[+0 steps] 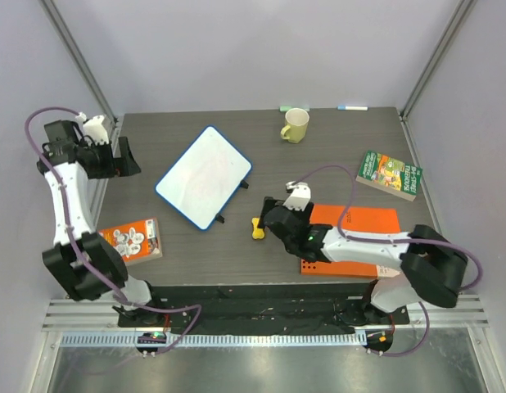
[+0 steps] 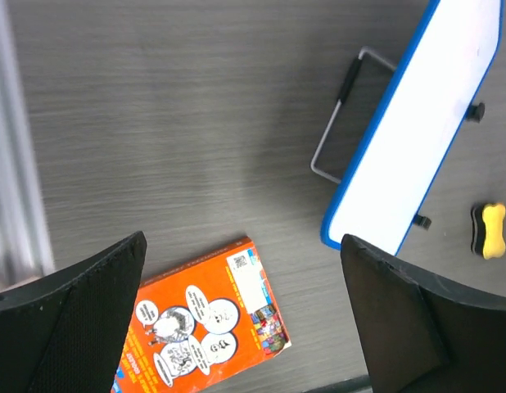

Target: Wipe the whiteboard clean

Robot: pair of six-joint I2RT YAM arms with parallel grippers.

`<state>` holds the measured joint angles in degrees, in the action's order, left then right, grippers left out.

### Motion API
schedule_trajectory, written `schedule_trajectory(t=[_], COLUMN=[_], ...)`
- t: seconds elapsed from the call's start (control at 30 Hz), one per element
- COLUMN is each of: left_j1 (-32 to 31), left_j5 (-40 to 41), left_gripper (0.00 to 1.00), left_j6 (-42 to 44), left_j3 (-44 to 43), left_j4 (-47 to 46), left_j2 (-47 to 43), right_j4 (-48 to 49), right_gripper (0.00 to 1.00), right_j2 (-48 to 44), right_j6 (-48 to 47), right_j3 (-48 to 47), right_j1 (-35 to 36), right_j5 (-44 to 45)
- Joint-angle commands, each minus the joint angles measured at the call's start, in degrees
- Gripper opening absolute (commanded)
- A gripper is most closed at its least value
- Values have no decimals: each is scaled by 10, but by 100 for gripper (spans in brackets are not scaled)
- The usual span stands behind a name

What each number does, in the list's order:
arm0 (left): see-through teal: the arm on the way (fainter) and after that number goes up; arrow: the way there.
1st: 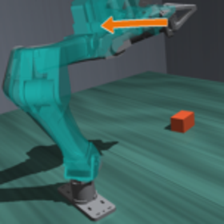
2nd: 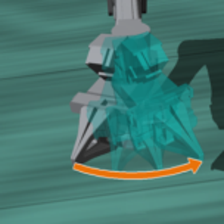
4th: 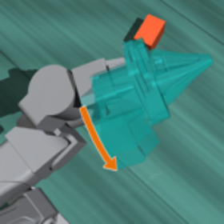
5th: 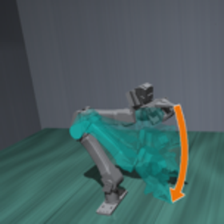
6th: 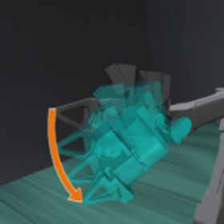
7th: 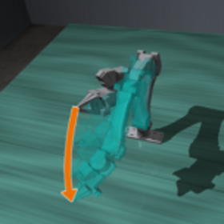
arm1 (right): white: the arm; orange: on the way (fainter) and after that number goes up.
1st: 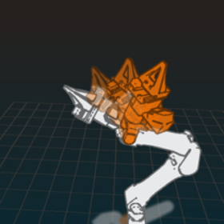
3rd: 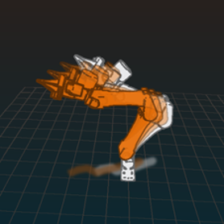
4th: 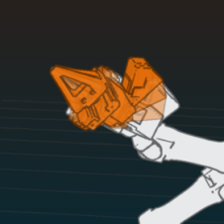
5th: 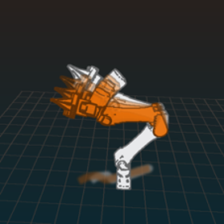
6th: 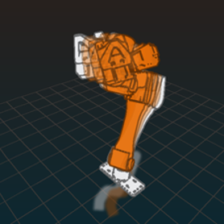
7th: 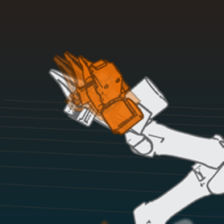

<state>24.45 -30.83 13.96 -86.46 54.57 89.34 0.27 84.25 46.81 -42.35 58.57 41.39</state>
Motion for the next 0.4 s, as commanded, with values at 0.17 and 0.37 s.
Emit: schedule_trajectory(t=[0.17,0.37], left_j1=[-8,-7], left_j5=[38,2], left_gripper=[100,100], left_j6=[-90,-136], left_j3=[116,246], left_j4=[-76,-175], left_j2=[-173,-229], right_j4=[-91,-119], right_gripper=[100,100], right_j2=[-237,-400], right_j6=[-70,-141], right_j3=[87,142], right_j1=[-78,-163], right_j5=[113,137])
